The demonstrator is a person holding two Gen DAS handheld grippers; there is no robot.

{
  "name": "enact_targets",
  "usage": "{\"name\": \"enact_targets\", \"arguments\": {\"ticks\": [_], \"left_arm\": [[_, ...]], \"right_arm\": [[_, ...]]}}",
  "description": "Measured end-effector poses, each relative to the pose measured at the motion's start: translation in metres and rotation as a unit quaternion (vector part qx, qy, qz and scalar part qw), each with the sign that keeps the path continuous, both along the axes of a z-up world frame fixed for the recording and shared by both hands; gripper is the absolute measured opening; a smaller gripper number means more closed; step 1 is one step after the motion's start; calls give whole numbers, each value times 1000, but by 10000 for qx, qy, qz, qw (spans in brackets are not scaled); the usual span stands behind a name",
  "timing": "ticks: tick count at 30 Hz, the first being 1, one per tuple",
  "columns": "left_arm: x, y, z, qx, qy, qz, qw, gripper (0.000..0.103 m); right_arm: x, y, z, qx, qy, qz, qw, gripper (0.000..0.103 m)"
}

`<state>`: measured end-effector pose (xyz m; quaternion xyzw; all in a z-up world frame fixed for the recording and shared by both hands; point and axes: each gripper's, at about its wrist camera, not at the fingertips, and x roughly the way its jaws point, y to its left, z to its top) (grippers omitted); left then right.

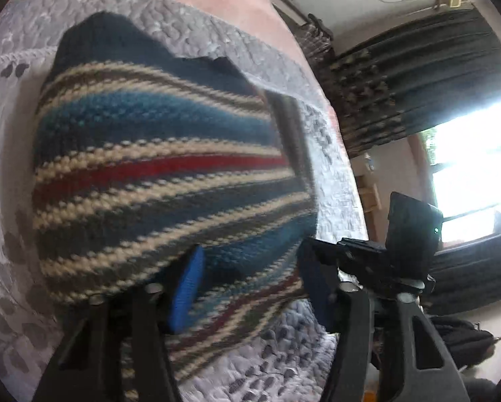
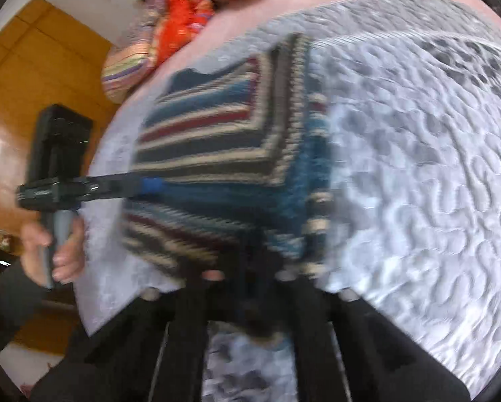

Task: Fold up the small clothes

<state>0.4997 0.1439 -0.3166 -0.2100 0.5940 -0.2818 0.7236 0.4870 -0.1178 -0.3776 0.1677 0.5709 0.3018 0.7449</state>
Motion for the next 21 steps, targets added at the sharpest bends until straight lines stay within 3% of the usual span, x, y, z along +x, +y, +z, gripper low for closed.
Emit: {"name": "enact_targets", "arguments": {"ticks": [1, 3, 6, 8, 10, 11, 12, 16, 17, 21], "left_arm": [[0, -1, 2, 27, 4, -16, 10000, 55], [-4, -2, 15, -58, -2, 26, 10000, 58], [-21, -9, 33, -356, -213, -302, 9987, 60], [-30, -16, 25, -221, -198, -436, 9986, 61], [-31, -20, 3, 78, -25, -334, 9994, 61], [-29, -22, -6, 135, 58, -297, 9995, 60], [-28, -23, -17, 180, 114, -297, 9993, 58], [-27, -20, -16, 138, 90, -212, 9996, 57], [-29, -18, -8, -66, 82, -214, 9997, 57], [-22, -2, 32, -572, -501, 8, 9971, 63]], "right_arm": [[0, -4, 2, 85, 58, -62, 9999, 0], [-8, -8, 22, 254, -103, -89, 9996, 13], [-24, 0, 39, 544, -167, 216, 9981, 14], [-30, 13, 31, 389, -93, 426, 9983, 15], [-27, 23, 9, -23, 1, 398, 9992, 12], [-24, 23, -1, -222, 52, 373, 9990, 1], [-20, 23, -8, -293, 85, 366, 9989, 0], [-10, 17, 19, 107, 71, 421, 9990, 4], [-4, 12, 29, 226, -26, 282, 9993, 8], [50, 0, 32, 868, 109, -322, 9956, 10]]}}
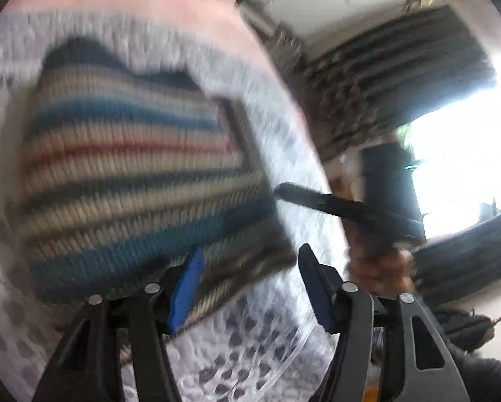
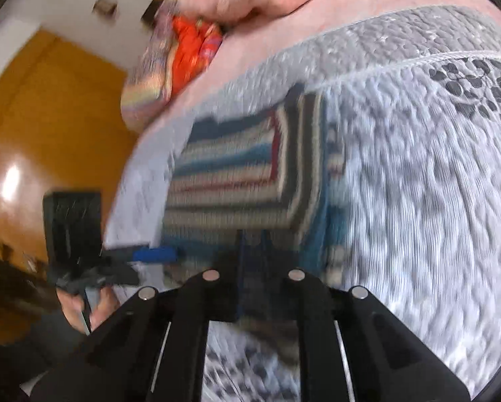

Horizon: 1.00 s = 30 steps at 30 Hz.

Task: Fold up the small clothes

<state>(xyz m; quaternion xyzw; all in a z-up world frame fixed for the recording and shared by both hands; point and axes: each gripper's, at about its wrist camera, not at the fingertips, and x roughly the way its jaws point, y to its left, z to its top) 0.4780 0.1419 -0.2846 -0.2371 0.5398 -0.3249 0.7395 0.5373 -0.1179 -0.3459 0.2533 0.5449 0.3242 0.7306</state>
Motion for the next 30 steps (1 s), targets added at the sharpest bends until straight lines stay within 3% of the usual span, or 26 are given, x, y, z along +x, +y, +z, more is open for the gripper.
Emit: {"name": "enact_targets", "arguments": {"ticks": [2, 3, 5, 6, 8, 11, 13, 16, 19, 22, 23, 24, 26, 28, 30], "left_arm": [[14, 15, -9, 47, 219, 300, 9993, 63], [21, 21, -23, 304, 399, 417, 9979, 62], [27, 24, -43, 485, 544, 416, 9965, 35], [28, 27, -44, 512, 584, 402, 9962, 35], [30, 30, -34, 150, 684, 379, 9968, 52], [41, 40, -8, -308, 326, 508, 9977, 58], [63, 50, -5, -405, 327, 760, 9958, 59], [92, 51, -26, 39, 545, 855, 9948, 55], [100, 65, -46, 199, 749, 916, 9928, 37], [100, 65, -43, 220, 688, 910, 9932, 41], [97, 64, -36, 199, 609, 906, 9938, 44], [90, 61, -28, 205, 508, 883, 9946, 51], [81, 60, -8, 125, 247, 733, 9969, 52], [77, 61, -4, 268, 187, 779, 9964, 53], [91, 60, -23, 609, 445, 896, 9931, 48]], "right_arm": [[22, 1, -19, 179, 275, -166, 9993, 10], [35, 1, -34, 17, 423, -254, 9988, 3], [42, -1, -54, -340, 638, -312, 9969, 0], [44, -2, -60, -411, 678, -316, 9963, 0], [48, 1, -42, -358, 502, -317, 9976, 4], [59, 1, -22, -31, 279, -400, 9988, 7], [78, 4, -23, 0, 289, -527, 9982, 7], [106, 11, -41, -139, 579, -599, 9964, 3], [110, 8, -66, -651, 695, -745, 9927, 0], [109, 4, -58, -530, 663, -836, 9929, 0], [104, 6, -46, -400, 539, -817, 9944, 6], [99, 10, -41, -312, 450, -725, 9959, 6], [90, 27, -26, -189, 304, -392, 9986, 6], [89, 42, -31, -376, 336, -208, 9985, 6], [95, 51, -51, -637, 543, -202, 9963, 0]]}}
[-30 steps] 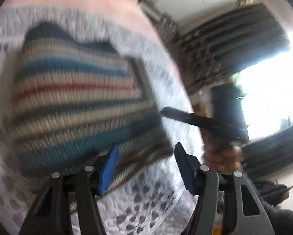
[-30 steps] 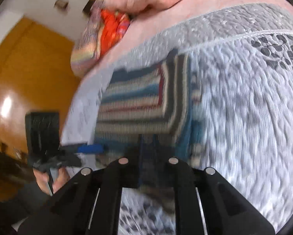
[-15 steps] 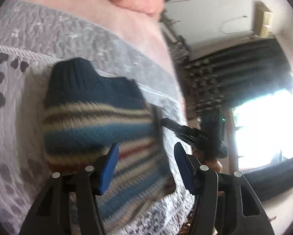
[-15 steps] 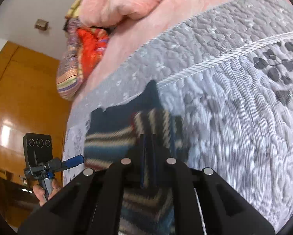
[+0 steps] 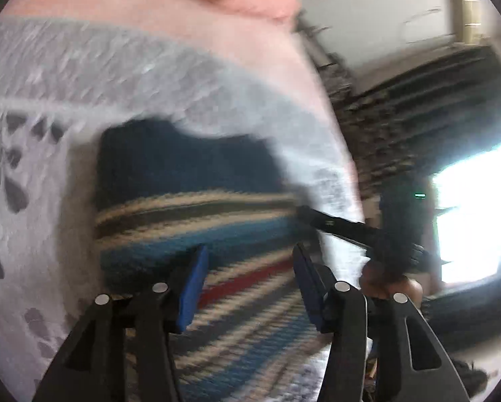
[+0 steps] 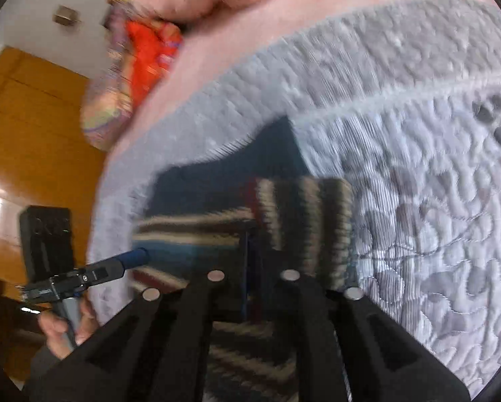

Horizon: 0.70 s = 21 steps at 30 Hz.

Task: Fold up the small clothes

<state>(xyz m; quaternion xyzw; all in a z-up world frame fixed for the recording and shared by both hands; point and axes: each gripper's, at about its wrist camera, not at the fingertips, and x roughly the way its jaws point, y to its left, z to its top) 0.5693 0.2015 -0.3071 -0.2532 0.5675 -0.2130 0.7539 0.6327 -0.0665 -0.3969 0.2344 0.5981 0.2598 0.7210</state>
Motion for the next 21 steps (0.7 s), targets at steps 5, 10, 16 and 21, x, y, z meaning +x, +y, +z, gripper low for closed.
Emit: {"name": "enact_targets", "arguments": {"ticks": [5, 10, 16, 21], "left_arm": [[-16, -2, 18, -277, -141, -205, 9993, 47], [-69, -18, 9, 92, -101, -1106, 9938, 45], [-76, -14, 13, -152, -168, -944, 9953, 43], [-109, -31, 2, 376, -142, -1382, 9896, 44]], "right_arm": [[-15, -5, 21, 277, -106, -140, 9995, 7], [-77, -5, 27, 561, -104, 511, 9971, 7], [-97, -25, 30, 601, -118, 318, 9976, 10], [-138, -21, 25, 258, -90, 770, 9967, 0]]}}
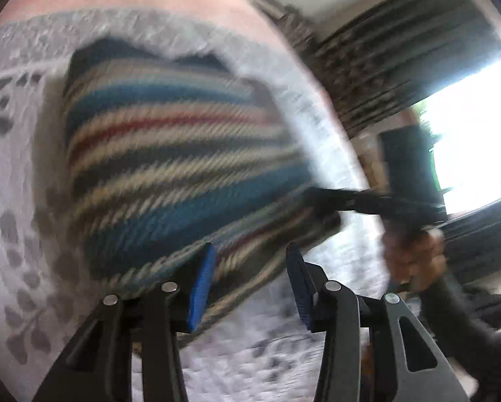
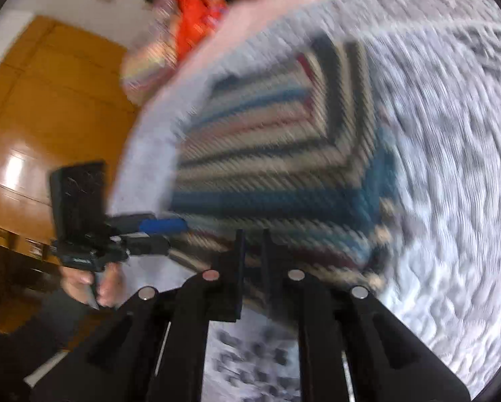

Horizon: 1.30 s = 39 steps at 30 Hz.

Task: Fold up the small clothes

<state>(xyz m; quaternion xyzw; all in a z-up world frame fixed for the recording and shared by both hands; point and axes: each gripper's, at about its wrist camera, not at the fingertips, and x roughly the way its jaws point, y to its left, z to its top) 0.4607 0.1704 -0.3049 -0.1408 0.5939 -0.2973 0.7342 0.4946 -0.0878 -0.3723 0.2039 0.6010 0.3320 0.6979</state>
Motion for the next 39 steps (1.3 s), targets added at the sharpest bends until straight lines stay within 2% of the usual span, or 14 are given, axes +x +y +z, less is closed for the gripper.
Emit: {"name": "enact_targets", "arguments": {"ticks": [3, 4, 5, 6, 7, 8, 11, 12, 16, 19, 26, 29, 31, 39], "left_arm": [[-5, -1, -18, 177, 2, -18, 9998, 40], [-6, 0, -14, 137, -3, 24, 9999, 43], [-6, 0, -9, 39, 2, 104, 9999, 51], [-13, 5, -1, -84, -21, 189, 9998, 56], [-20, 14, 9, -258, -99, 313, 9991, 75], [-24, 21, 15, -325, -185, 421, 9984, 87], [-35, 54, 23, -402, -407, 963, 9937, 89], [-36, 67, 20, -462, -384, 1126, 9918, 90], [-32, 111, -13, -884, 162, 1721, 9810, 91], [-31, 123, -42, -1168, 528, 1777, 9757, 91], [-20, 128, -61, -2012, 562, 1866, 9600, 91], [-9, 107, -68, -2049, 668, 1547, 9642, 91], [-3, 92, -69, -1961, 682, 1298, 9696, 91], [7, 72, -70, -1617, 794, 967, 9789, 93]], "right_arm": [[0, -10, -19, 40, 261, -119, 9996, 0], [5, -11, -15, 21, 229, -128, 9997, 0], [2, -16, -2, 66, 109, -90, 9999, 5], [5, -24, 6, 204, 80, -124, 9997, 15], [4, -35, 14, 358, 78, -215, 9991, 19], [9, -55, 18, 556, 127, -458, 9973, 29], [33, -102, 6, 1004, 490, -1211, 9863, 76], [43, -112, -3, 1151, 650, -1339, 9821, 80], [84, -112, -40, 1411, 1241, -1239, 9743, 84], [107, -91, -55, 1377, 1389, -1074, 9748, 84], [131, -46, -64, 1218, 1355, -479, 9821, 88], [135, -39, -58, 1250, 1334, -266, 9828, 88], [137, -29, -54, 1336, 1360, -118, 9816, 83], [145, 3, -48, 1383, 1292, 85, 9819, 83]]}}
